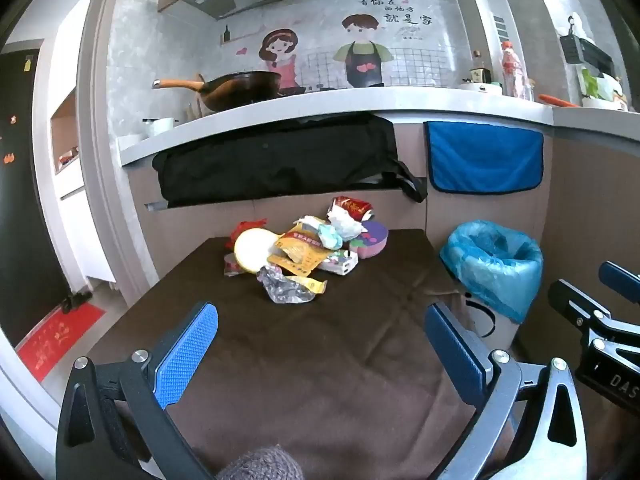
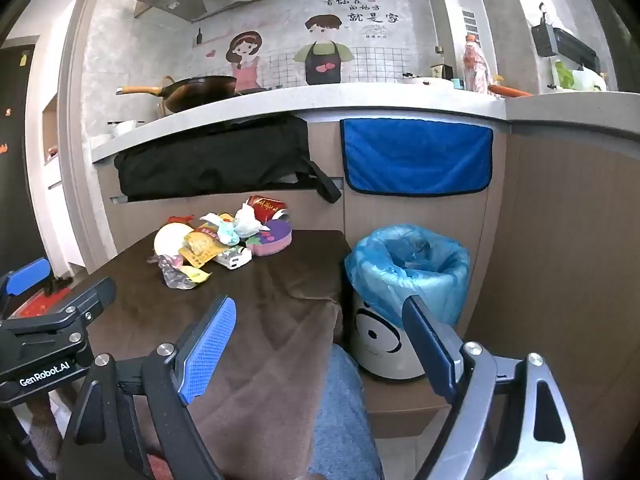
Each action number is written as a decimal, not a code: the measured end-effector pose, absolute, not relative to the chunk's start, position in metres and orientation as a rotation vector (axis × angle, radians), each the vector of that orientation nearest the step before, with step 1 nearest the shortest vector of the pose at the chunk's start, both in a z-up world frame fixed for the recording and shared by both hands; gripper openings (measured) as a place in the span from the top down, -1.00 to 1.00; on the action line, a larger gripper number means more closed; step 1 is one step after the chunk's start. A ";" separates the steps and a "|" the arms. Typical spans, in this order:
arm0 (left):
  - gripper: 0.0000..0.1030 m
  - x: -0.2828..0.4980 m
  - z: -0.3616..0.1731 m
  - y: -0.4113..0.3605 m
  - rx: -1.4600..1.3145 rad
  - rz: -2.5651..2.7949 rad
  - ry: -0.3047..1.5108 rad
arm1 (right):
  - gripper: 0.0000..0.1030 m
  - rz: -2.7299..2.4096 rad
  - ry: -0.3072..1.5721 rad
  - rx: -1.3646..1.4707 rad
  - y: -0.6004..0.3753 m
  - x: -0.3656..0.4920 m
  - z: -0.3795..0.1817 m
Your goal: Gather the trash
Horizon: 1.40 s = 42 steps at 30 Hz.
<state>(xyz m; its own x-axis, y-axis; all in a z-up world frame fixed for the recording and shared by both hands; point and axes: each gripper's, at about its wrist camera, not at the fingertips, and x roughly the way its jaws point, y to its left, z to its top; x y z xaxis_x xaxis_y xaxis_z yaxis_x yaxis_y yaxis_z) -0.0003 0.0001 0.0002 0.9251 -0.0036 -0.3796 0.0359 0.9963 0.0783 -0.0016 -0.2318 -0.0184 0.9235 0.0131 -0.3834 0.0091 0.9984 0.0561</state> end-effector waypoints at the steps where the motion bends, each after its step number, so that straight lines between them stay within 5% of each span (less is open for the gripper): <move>1: -0.98 0.000 0.000 0.000 0.087 -0.017 0.392 | -0.62 0.003 0.386 0.055 -0.231 -0.002 -0.018; 42: -0.98 -0.002 -0.002 -0.004 0.081 -0.035 0.393 | -0.62 -0.008 0.373 0.046 -0.230 -0.006 -0.015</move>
<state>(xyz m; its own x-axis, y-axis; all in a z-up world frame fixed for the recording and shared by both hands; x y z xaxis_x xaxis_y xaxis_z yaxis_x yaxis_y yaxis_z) -0.0021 -0.0041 -0.0019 0.9234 -0.0185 -0.3834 0.0500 0.9961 0.0722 -0.0057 -0.2299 -0.0153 0.9313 0.0009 -0.3643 0.0162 0.9989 0.0439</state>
